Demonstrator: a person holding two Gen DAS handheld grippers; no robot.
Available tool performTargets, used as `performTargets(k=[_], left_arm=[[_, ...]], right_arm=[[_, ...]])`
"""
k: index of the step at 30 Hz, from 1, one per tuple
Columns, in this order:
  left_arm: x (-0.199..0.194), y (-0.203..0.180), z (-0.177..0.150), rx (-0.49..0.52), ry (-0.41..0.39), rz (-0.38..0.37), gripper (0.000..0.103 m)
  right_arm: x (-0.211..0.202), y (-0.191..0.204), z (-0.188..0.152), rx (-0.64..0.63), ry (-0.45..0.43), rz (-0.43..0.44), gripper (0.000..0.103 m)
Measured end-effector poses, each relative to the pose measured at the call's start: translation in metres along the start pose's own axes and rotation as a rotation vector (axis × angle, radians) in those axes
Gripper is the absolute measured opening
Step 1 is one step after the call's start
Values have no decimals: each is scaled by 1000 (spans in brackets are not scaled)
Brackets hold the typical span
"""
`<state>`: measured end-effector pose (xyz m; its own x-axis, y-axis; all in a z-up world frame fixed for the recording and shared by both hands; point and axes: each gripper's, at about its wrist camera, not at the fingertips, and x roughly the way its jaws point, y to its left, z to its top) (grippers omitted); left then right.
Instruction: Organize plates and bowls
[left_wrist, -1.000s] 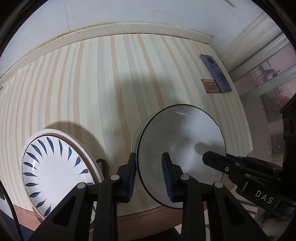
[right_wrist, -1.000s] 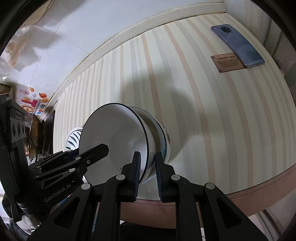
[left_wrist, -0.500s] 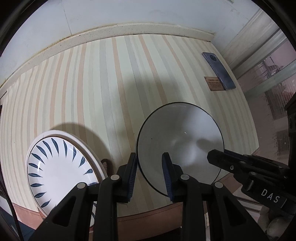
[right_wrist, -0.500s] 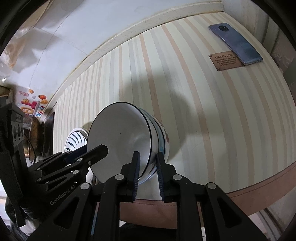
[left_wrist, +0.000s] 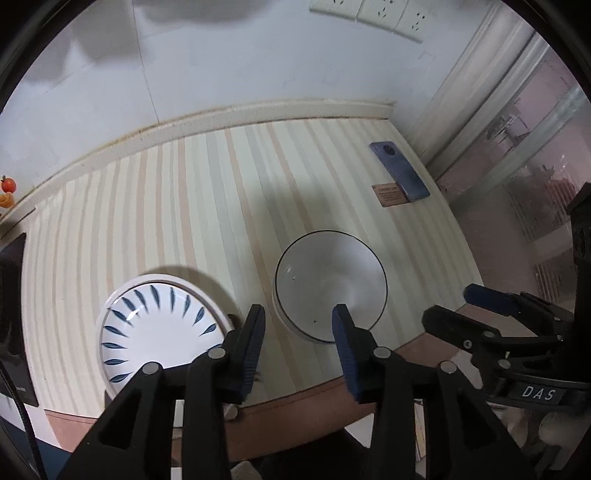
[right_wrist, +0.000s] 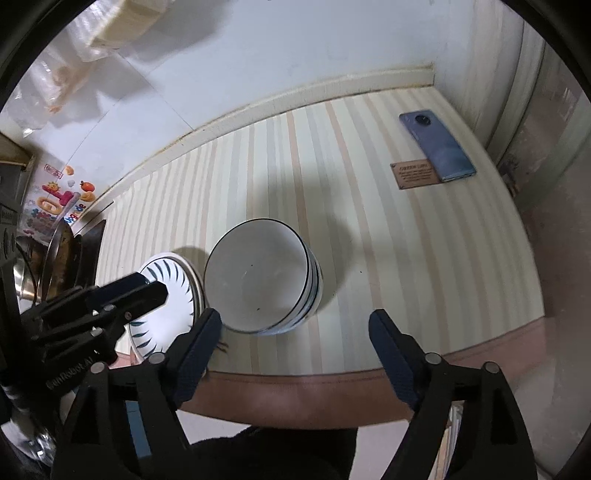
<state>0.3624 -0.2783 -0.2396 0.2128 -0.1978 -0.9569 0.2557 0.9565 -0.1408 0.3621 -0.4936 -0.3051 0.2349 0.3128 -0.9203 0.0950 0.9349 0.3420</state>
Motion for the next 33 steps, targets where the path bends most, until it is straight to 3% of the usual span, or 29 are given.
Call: performTargets(k=[1, 3, 8, 18, 23, 33], left_arm=[[-5, 0, 0, 4, -6, -6, 39], [-13, -1, -2, 9, -18, -18, 78], [-30, 0, -6, 7, -43, -46, 92], [-53, -1, -16, -5, -58, -95, 92], [-49, -1, -13, -7, -63, -81, 92], [25, 15, 7, -53, 26, -56, 92]], right_arm=[[-5, 2, -2, -1, -2, -4, 91], [-15, 5, -7, -5, -7, -13, 92], [-40, 14, -19, -26, -50, -21, 95], [-83, 27, -33, -48, -100, -19, 97], [-96, 26, -31, -41, -123, -15, 98], [-35, -16, -6, 59, -38, 48, 98]])
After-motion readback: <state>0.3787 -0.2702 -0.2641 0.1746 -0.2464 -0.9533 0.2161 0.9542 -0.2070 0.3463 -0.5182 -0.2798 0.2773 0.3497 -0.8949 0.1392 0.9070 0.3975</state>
